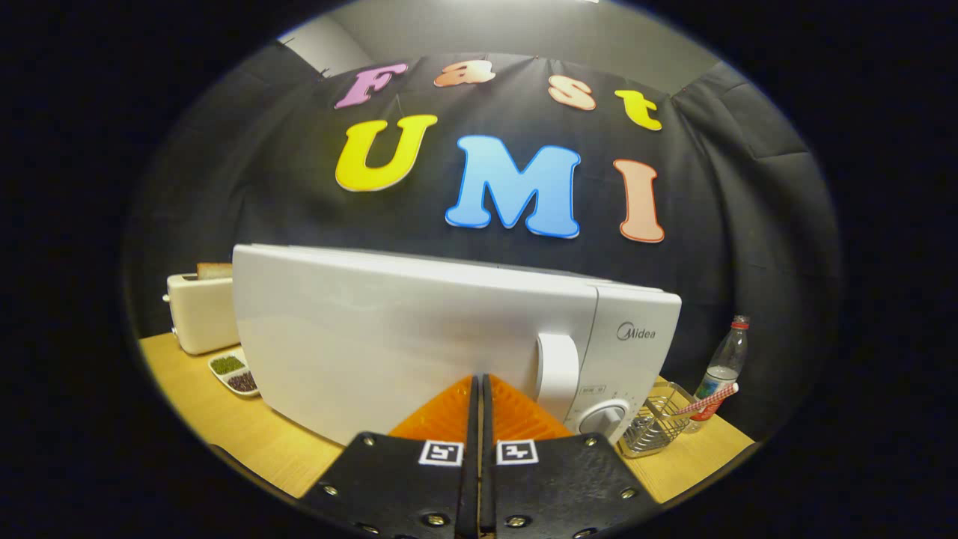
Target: Open the microwave, put the food inside, and close the microwave door.
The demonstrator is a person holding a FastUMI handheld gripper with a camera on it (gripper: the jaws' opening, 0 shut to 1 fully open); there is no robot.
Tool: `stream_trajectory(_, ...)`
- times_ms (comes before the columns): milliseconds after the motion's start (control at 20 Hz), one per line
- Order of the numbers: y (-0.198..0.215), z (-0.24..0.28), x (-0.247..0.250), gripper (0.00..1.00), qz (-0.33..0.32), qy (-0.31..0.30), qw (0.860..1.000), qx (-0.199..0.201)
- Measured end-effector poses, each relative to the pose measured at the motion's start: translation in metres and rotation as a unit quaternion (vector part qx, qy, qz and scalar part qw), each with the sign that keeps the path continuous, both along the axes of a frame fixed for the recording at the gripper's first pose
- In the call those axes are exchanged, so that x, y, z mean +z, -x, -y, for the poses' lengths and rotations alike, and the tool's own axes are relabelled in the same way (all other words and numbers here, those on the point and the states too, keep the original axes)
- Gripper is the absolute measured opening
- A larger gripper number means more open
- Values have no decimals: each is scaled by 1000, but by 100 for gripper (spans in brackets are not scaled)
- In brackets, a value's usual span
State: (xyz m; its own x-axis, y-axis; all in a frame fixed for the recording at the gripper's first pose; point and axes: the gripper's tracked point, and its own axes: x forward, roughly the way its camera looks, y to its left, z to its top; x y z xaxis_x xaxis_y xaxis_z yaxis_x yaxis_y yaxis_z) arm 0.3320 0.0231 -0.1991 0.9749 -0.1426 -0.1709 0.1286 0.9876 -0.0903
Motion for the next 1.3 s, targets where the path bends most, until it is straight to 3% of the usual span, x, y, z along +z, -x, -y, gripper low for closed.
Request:
stream_trajectory(100,5,0,-2,5,-10,18,1000,4)
stream_trajectory(250,33,-16,5,6,-15,-18,999,31)
stream_trajectory(800,205,-58,103,6,57,-60,990,115)
stream_trajectory(1000,261,-56,138,6,87,-41,988,120)
stream_trajectory(1300,317,-31,165,5,122,-26,988,89)
